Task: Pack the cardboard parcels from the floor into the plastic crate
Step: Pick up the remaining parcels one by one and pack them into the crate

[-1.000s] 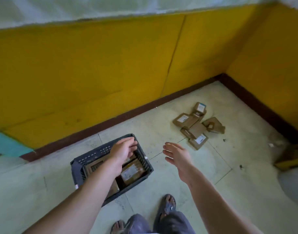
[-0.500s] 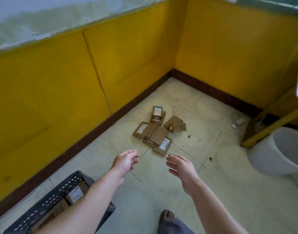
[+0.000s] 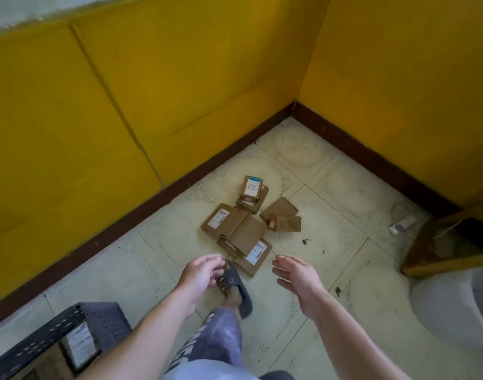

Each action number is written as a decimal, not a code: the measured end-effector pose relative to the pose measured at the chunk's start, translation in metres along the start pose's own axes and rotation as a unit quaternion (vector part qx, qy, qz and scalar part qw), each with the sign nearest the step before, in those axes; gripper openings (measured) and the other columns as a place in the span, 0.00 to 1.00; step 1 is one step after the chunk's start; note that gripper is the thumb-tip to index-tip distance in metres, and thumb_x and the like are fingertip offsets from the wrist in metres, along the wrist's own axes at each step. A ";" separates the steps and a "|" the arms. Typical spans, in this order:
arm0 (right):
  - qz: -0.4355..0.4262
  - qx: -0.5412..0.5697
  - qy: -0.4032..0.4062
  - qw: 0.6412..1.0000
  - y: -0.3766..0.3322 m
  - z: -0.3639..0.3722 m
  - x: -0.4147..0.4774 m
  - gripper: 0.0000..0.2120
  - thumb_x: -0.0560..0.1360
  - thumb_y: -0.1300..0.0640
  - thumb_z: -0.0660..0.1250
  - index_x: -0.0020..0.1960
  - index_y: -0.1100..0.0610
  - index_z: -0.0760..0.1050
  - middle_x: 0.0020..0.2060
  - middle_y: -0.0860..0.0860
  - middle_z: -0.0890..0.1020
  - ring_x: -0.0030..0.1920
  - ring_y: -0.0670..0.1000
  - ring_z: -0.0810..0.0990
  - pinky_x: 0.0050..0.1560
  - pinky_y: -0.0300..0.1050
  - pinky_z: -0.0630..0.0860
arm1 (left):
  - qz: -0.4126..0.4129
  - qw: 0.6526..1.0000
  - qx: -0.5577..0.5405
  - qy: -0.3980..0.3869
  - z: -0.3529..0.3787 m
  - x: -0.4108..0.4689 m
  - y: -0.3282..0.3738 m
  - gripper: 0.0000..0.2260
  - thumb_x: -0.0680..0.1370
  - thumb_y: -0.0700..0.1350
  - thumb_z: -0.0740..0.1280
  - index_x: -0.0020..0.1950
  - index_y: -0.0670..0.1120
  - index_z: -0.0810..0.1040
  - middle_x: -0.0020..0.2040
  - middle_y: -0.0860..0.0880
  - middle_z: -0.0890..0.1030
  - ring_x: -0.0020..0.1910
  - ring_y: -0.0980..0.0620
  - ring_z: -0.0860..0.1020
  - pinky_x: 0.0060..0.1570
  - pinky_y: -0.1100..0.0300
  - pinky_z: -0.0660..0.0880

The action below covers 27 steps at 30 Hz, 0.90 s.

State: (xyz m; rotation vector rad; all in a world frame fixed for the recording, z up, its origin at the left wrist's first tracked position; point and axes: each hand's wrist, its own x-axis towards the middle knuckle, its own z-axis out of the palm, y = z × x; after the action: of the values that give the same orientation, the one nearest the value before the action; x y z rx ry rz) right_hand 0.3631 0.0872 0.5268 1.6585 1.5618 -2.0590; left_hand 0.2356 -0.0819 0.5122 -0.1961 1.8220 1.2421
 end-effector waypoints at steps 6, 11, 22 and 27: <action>0.049 -0.049 0.012 0.998 -0.073 -0.007 0.110 0.14 0.80 0.57 0.63 0.63 0.59 0.76 0.56 0.53 0.82 0.56 0.51 0.80 0.57 0.45 0.76 | -0.040 0.998 -0.051 -0.006 0.039 0.111 0.071 0.09 0.82 0.45 0.61 0.60 0.49 0.78 0.54 0.51 0.83 0.54 0.53 0.80 0.56 0.57 0.77; 0.075 -0.051 0.004 0.996 -0.113 -0.010 0.188 0.14 0.81 0.58 0.61 0.65 0.59 0.75 0.58 0.54 0.81 0.58 0.52 0.80 0.59 0.46 0.76 | -0.072 0.994 -0.077 0.004 0.065 0.174 0.102 0.09 0.82 0.44 0.61 0.58 0.48 0.78 0.53 0.50 0.83 0.53 0.52 0.81 0.54 0.58 0.76; 0.145 -0.125 -0.030 0.981 -0.110 -0.026 0.416 0.11 0.80 0.56 0.62 0.61 0.56 0.75 0.53 0.53 0.82 0.55 0.52 0.80 0.63 0.48 0.75 | -0.147 0.983 -0.098 0.045 0.143 0.360 0.069 0.09 0.82 0.45 0.60 0.59 0.49 0.77 0.55 0.51 0.83 0.54 0.53 0.81 0.55 0.57 0.77; 0.157 -0.136 -0.043 0.977 -0.083 -0.017 0.531 0.15 0.78 0.58 0.63 0.60 0.67 0.74 0.59 0.67 0.77 0.62 0.67 0.75 0.65 0.65 0.71 | -0.158 0.984 -0.069 0.053 0.176 0.462 0.040 0.08 0.82 0.48 0.58 0.57 0.54 0.76 0.57 0.53 0.81 0.54 0.55 0.78 0.53 0.58 0.74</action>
State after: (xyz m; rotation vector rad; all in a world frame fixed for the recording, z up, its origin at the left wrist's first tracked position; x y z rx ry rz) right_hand 0.1045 0.4054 0.1783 1.5738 1.3759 -1.6555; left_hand 0.0436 0.2333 0.1813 -0.6150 1.7126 1.1466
